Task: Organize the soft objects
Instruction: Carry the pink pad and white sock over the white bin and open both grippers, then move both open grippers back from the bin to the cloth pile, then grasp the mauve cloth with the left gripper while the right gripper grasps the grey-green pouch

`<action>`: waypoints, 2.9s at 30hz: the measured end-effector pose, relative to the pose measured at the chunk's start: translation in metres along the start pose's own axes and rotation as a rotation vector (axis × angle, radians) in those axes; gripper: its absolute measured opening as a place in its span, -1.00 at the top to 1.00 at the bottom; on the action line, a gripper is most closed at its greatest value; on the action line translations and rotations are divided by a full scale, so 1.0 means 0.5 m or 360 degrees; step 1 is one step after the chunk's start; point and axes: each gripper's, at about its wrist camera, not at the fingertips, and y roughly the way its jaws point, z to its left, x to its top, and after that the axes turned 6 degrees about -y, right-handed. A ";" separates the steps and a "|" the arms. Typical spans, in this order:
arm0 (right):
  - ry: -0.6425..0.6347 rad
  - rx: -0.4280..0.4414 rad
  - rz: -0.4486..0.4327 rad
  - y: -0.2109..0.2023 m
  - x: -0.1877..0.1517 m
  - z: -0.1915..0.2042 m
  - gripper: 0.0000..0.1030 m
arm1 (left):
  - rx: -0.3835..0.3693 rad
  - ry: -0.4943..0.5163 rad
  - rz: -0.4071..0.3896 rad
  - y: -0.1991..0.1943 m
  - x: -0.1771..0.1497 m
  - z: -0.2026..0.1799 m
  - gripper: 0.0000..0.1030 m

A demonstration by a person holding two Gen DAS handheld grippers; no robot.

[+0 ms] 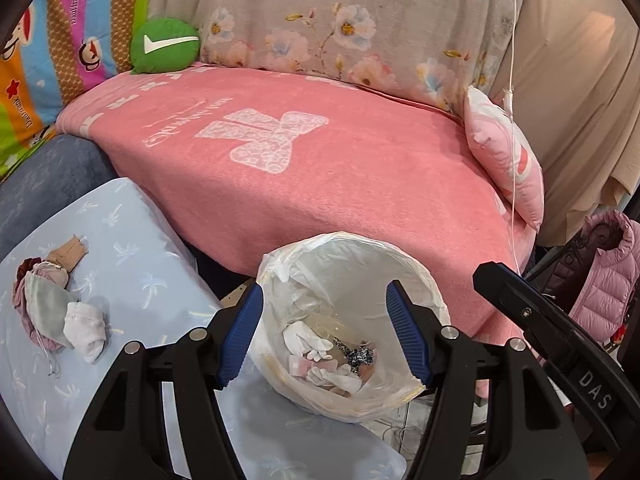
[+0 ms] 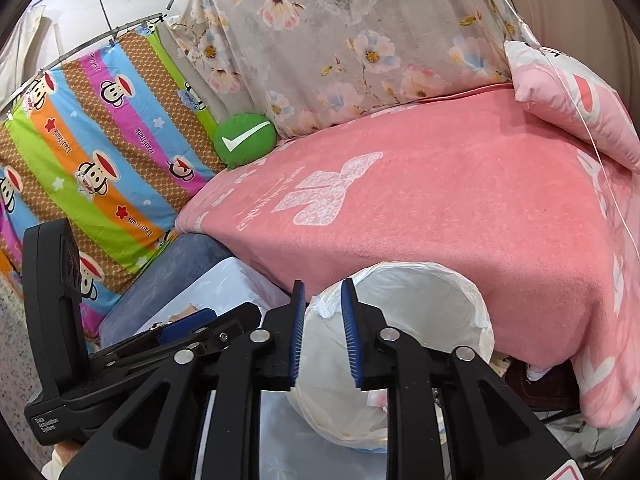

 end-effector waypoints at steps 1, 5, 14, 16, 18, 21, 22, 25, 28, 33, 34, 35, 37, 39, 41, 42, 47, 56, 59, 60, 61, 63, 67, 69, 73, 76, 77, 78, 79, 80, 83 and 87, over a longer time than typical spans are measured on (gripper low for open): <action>-0.0007 0.0006 0.0007 0.002 -0.001 0.006 0.55 | 0.0008 -0.0006 -0.0002 -0.001 -0.001 0.003 -0.19; -0.0048 0.0031 0.0029 0.009 -0.008 0.033 0.51 | 0.0023 -0.0024 -0.0013 -0.008 -0.003 0.016 -0.19; -0.0098 0.0064 0.0058 0.021 -0.020 0.084 0.38 | 0.0049 -0.0086 -0.0042 -0.024 -0.005 0.052 -0.19; -0.0109 0.0070 0.0069 0.026 -0.021 0.092 0.38 | 0.0057 -0.0101 -0.0049 -0.028 -0.007 0.063 -0.19; -0.0121 0.0079 0.0081 0.032 -0.024 0.102 0.38 | 0.0067 -0.0125 -0.0055 -0.032 -0.009 0.078 -0.19; -0.0148 0.0093 0.0104 0.042 -0.030 0.122 0.38 | 0.0083 -0.0160 -0.0064 -0.039 -0.012 0.102 -0.19; -0.0158 0.0099 0.0113 0.046 -0.033 0.130 0.37 | 0.0090 -0.0173 -0.0068 -0.041 -0.013 0.110 -0.19; -0.0187 0.0112 0.0142 0.060 -0.042 0.154 0.34 | 0.0118 -0.0203 -0.0080 -0.049 -0.018 0.136 -0.19; -0.0211 0.0128 0.0166 0.073 -0.051 0.180 0.27 | 0.0153 -0.0244 -0.0090 -0.057 -0.024 0.167 -0.19; -0.0274 0.0167 0.0214 0.100 -0.067 0.234 0.25 | 0.0208 -0.0340 -0.0095 -0.068 -0.034 0.229 -0.19; -0.0289 0.0177 0.0228 0.108 -0.072 0.248 0.25 | 0.0228 -0.0366 -0.0097 -0.072 -0.037 0.246 -0.19; -0.0300 0.0186 0.0237 0.114 -0.075 0.259 0.24 | 0.0243 -0.0385 -0.0101 -0.075 -0.040 0.259 -0.19; -0.0329 0.0207 0.0260 0.128 -0.082 0.285 0.24 | 0.0272 -0.0423 -0.0103 -0.083 -0.046 0.286 -0.19; -0.0354 0.0228 0.0282 0.143 -0.089 0.309 0.24 | 0.0307 -0.0459 -0.0106 -0.091 -0.054 0.315 -0.19; -0.0383 0.0248 0.0304 0.158 -0.099 0.335 0.23 | 0.0353 -0.0501 -0.0111 -0.101 -0.063 0.349 -0.25; -0.0399 0.0259 0.0316 0.167 -0.105 0.349 0.22 | 0.0380 -0.0529 -0.0115 -0.107 -0.068 0.368 -0.29; -0.0458 0.0292 0.0375 0.209 -0.129 0.404 0.08 | 0.0480 -0.0635 -0.0128 -0.130 -0.090 0.449 -0.40; -0.0528 0.0313 0.0492 0.301 -0.171 0.481 -0.04 | 0.0633 -0.0772 -0.0100 -0.143 -0.120 0.574 -0.54; -0.0546 0.0310 0.0520 0.332 -0.181 0.504 -0.05 | 0.0649 -0.0822 -0.0095 -0.142 -0.124 0.609 -0.54; -0.0548 0.0308 0.0531 0.343 -0.185 0.510 -0.06 | 0.0653 -0.0834 -0.0092 -0.140 -0.124 0.620 -0.54; -0.0550 0.0304 0.0538 0.350 -0.188 0.518 -0.08 | 0.0655 -0.0841 -0.0088 -0.138 -0.123 0.629 -0.54; -0.0555 0.0298 0.0555 0.368 -0.194 0.529 -0.10 | 0.0656 -0.0856 -0.0080 -0.131 -0.120 0.647 -0.54; -0.0563 0.0289 0.0583 0.401 -0.204 0.542 -0.11 | 0.0607 -0.0881 -0.0073 -0.116 -0.110 0.669 -0.52; -0.0552 0.0283 0.0597 0.413 -0.207 0.545 -0.11 | 0.0564 -0.0888 -0.0070 -0.106 -0.102 0.675 -0.47; -0.0541 0.0300 0.0582 0.427 -0.203 0.562 -0.11 | 0.0504 -0.0887 -0.0047 -0.081 -0.090 0.681 -0.23; -0.0578 0.0324 0.0580 0.443 -0.200 0.590 -0.11 | 0.0438 -0.0924 -0.0016 -0.063 -0.085 0.693 0.05; -0.0585 0.0332 0.0581 0.448 -0.200 0.597 -0.11 | 0.0413 -0.0935 -0.0007 -0.059 -0.084 0.696 0.17; -0.0593 0.0341 0.0581 0.453 -0.200 0.604 -0.11 | 0.0388 -0.0942 0.0002 -0.054 -0.083 0.699 0.29; -0.0608 0.0351 0.0578 0.460 -0.199 0.613 -0.11 | 0.0370 -0.0945 0.0010 -0.050 -0.083 0.700 0.35; -0.0623 0.0355 0.0573 0.467 -0.199 0.622 -0.11 | 0.0357 -0.0945 0.0022 -0.047 -0.082 0.702 0.48; -0.0627 0.0383 0.0588 0.494 -0.196 0.642 -0.11 | 0.0336 -0.0933 0.0037 -0.044 -0.083 0.705 0.82; -0.0614 0.0394 0.0626 0.539 -0.195 0.661 -0.09 | 0.0314 -0.0916 0.0035 -0.052 -0.084 0.706 0.93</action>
